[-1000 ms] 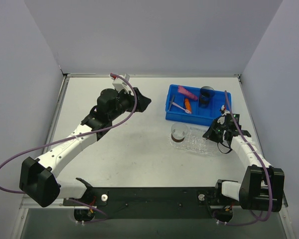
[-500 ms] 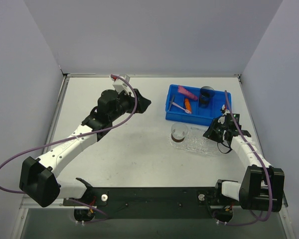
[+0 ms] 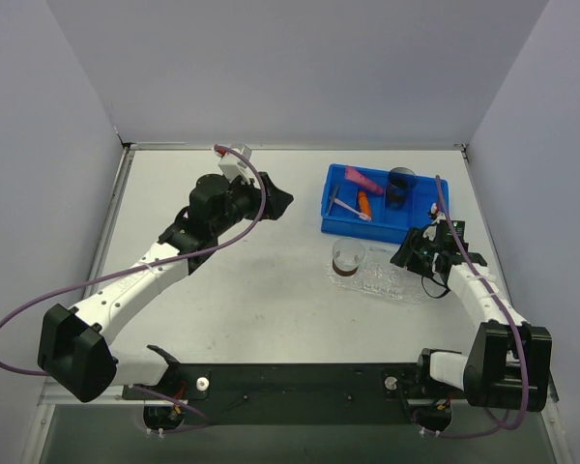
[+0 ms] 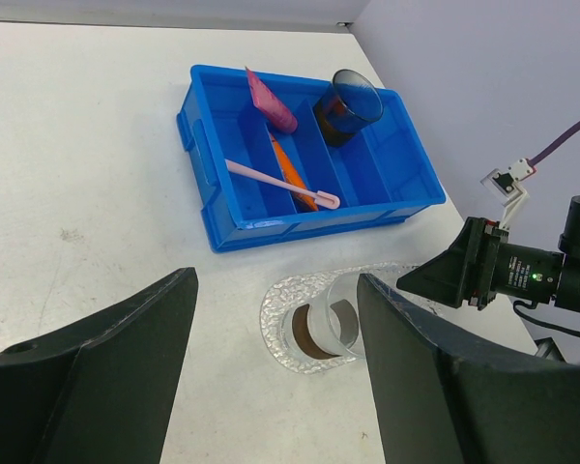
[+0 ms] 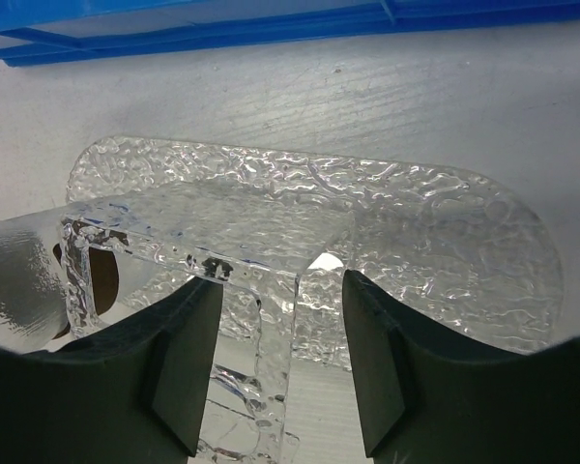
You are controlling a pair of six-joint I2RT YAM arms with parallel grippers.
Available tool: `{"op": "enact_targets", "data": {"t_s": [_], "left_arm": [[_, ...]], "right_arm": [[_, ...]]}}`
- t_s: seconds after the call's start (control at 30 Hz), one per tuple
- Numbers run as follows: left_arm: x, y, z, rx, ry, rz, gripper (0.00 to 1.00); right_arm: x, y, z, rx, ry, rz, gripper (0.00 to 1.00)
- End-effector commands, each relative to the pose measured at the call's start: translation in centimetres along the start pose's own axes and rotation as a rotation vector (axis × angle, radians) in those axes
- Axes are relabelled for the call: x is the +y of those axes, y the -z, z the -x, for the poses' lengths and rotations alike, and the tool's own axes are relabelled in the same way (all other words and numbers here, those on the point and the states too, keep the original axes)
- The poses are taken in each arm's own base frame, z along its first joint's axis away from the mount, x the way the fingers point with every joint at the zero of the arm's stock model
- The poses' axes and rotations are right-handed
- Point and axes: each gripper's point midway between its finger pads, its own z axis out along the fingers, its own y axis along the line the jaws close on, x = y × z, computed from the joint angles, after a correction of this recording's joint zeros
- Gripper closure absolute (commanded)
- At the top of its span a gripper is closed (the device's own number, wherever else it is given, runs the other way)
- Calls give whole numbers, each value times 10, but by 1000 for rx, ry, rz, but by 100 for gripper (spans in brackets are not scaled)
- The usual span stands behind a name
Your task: Prepare toiletry sets of a toothbrush and toothpaste on the tray
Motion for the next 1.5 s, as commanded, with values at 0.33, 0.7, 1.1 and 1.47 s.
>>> {"op": "enact_targets", "data": {"t_s": [0.33, 0.7, 1.1, 1.47], "left_arm": [[-13, 4, 21, -55, -6, -44, 23], [-12, 4, 23, -64, -15, -37, 23], [-12, -12, 29, -48, -56, -31, 23], [4, -7, 32, -56, -61, 20, 23]], "right_arm": [[-4, 20, 18, -94, 45, -57, 47], [13, 81, 70, -250, 74, -86, 48], [46, 91, 145, -245, 4, -58, 48], [46, 43, 192, -265, -177, -89, 48]]}}
